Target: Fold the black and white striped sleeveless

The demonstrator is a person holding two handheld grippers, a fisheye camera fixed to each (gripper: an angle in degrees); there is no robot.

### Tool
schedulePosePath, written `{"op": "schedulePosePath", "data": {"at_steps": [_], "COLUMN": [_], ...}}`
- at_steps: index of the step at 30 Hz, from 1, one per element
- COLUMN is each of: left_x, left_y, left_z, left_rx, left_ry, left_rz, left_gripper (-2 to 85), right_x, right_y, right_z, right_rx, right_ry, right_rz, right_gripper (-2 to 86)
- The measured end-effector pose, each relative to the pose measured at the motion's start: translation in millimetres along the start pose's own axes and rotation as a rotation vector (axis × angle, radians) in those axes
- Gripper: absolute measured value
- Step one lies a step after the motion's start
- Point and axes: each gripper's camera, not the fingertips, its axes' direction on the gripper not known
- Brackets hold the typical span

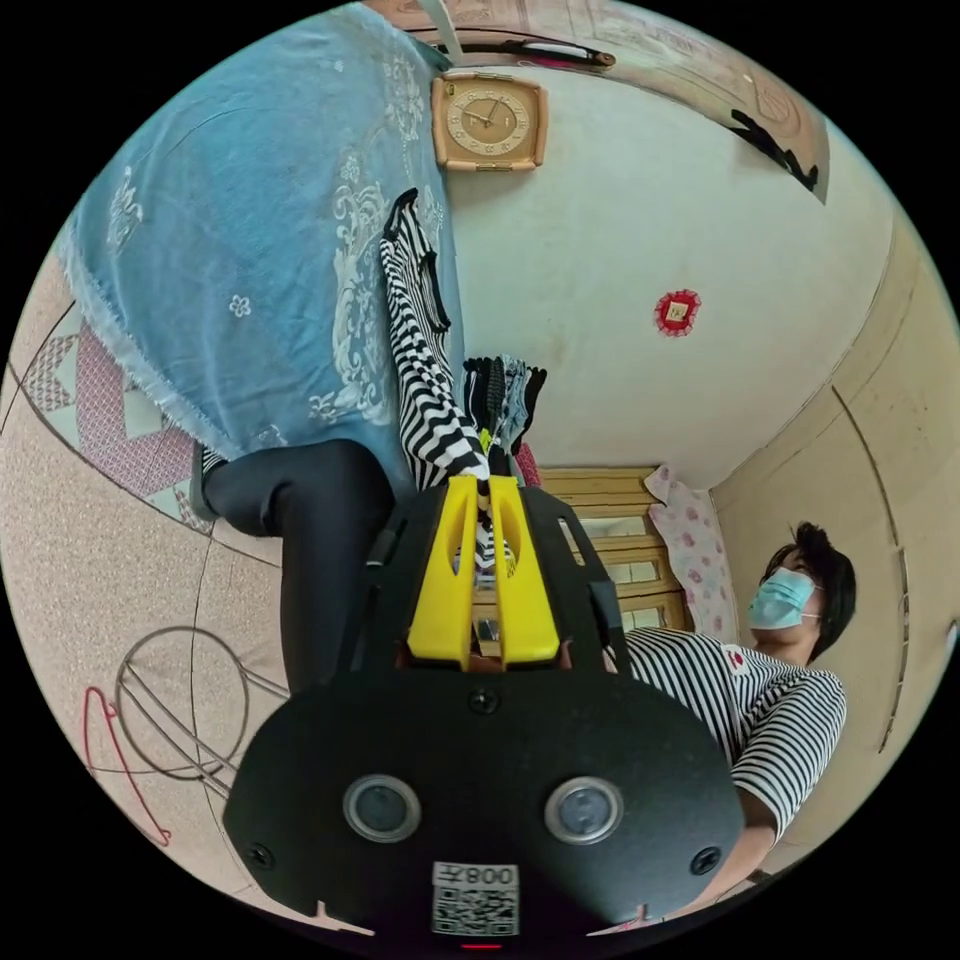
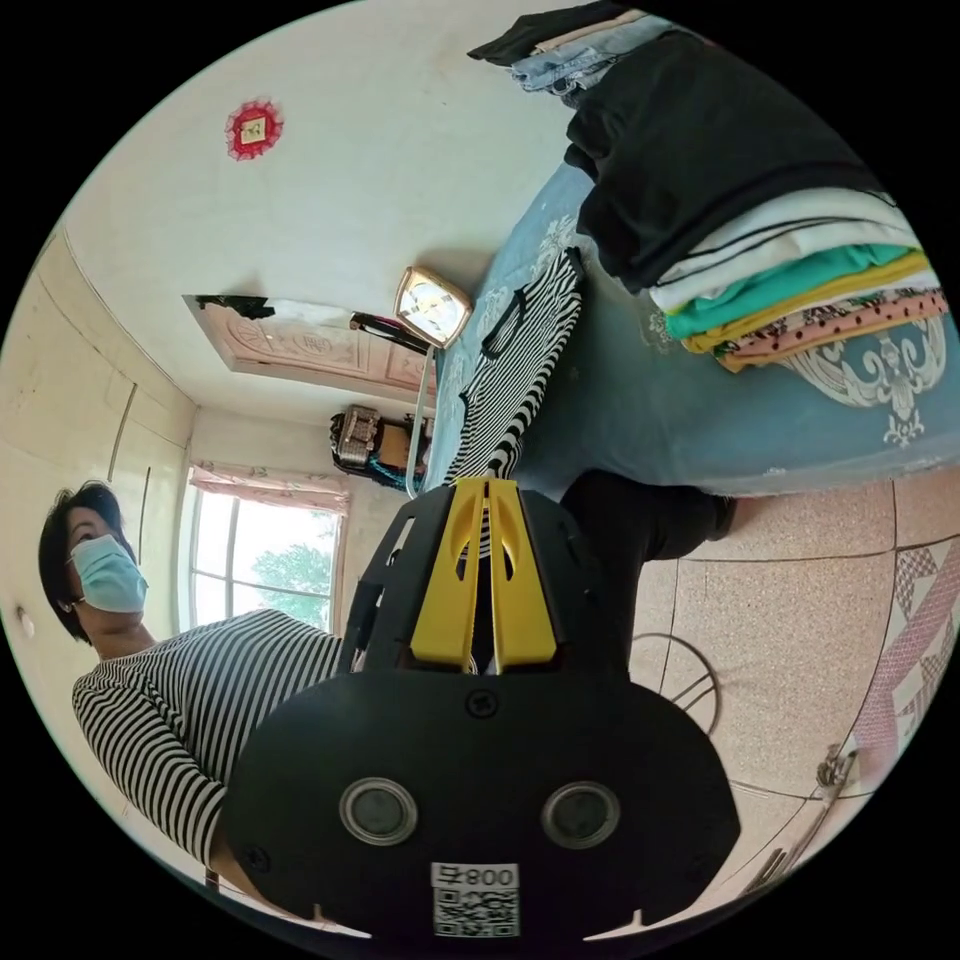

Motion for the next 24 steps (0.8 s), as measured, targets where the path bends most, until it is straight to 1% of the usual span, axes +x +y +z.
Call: {"op": "schedulePosePath", "data": {"at_steps": [6, 11, 19, 24], "left_x": [-6, -14, 8, 20], "left_y": [27, 24, -33, -99], "left_z": [-5, 4, 33, 54], "left_rx": [-0.010, 0.021, 0.015, 0.055], "left_ry": [-0.023, 0.001, 0.028, 0.041], "left_rz": [-0.060, -0.103, -0.030, 0.011], "left_gripper": [2.6, 2.5, 2.5, 2.5], "right_x": [25, 43, 27, 9], "right_y": [26, 22, -37, -111], "right_z": [-11, -5, 6, 21], "right_rx": [-0.009, 0.012, 0.022, 0.042], "right_ry": [0.027, -0.003, 0.024, 0.033], "right_rz": [0.072, 0.123, 0.051, -0.015], "right_gripper": [0.3, 0.4, 0.3, 0.2]}}
